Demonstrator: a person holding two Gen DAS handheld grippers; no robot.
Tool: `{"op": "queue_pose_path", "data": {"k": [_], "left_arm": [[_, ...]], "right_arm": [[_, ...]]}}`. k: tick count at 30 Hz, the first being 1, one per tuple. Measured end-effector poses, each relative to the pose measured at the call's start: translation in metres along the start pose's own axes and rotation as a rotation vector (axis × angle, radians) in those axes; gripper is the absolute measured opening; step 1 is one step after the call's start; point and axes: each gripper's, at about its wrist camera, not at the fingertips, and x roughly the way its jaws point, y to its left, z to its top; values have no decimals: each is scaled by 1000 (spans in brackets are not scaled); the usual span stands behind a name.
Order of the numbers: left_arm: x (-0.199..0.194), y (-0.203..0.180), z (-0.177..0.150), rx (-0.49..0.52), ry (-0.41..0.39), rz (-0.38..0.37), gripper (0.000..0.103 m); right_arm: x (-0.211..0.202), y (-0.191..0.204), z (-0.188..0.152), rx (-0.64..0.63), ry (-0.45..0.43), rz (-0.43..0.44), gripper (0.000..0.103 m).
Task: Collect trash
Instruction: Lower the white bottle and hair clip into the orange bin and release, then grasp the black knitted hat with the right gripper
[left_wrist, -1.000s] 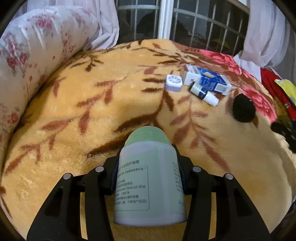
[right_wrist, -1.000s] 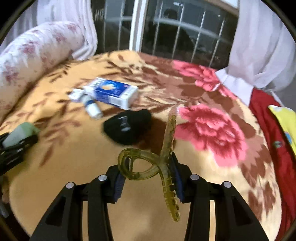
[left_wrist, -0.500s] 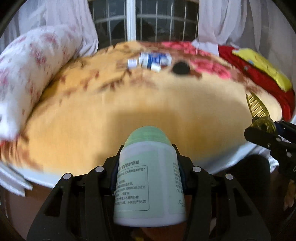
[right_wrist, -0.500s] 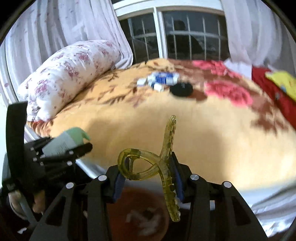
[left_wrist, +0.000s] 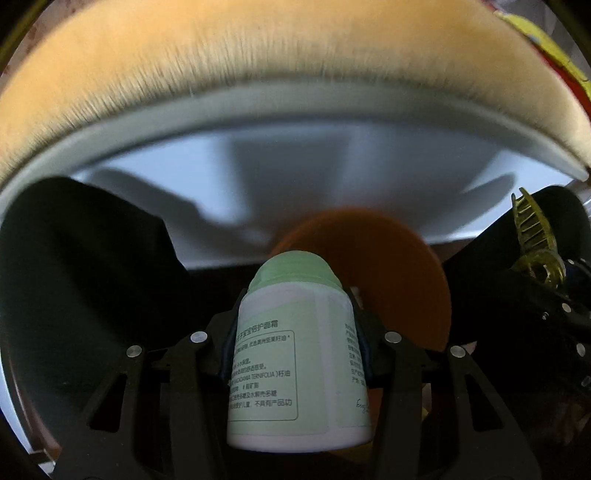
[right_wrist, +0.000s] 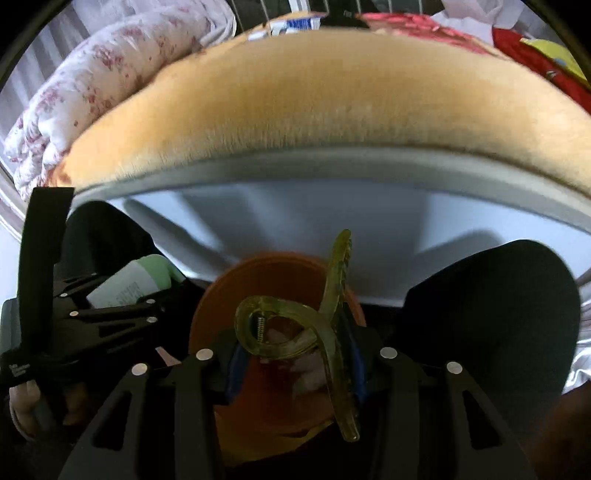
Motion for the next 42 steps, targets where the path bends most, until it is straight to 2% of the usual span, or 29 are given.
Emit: {"op": "queue_pose_path", "data": {"k": [7,19,20,21,23,24,32,37,39,42], "left_arm": [[9,-6,-1,28,20,19,47],[17,-10,-2,43,23,9,47],[17,-10,-2,43,26,10,48],[16,-9,-1,42,28,17,53],[15,-8,-1,40,19,31,66],[13,-9,0,38,13,32,68],[1,-6,-2,23,-36,24,69],[-21,-1,-2,1,-102,18,69],[-39,3,1,-3,-163,11,69],[-81,9,10,11,-300,8,71]], "right_arm": [[17,-1,-2,4,51,13,44],[21,-6,2,4,62,14,45],[21,-7,2,6,61,13,45],[20,-7,3,10,60,12,45],[19,-8,2,19,52,9,54],[17,-8,2,25,44,7,55],[2,-9,3,27,5,-7,55],[-12,-6,6,12,-18,-10,56],[-23,-3,10,9,-34,7,57],[-58,-6,30,-13,-105,60,64]]}}
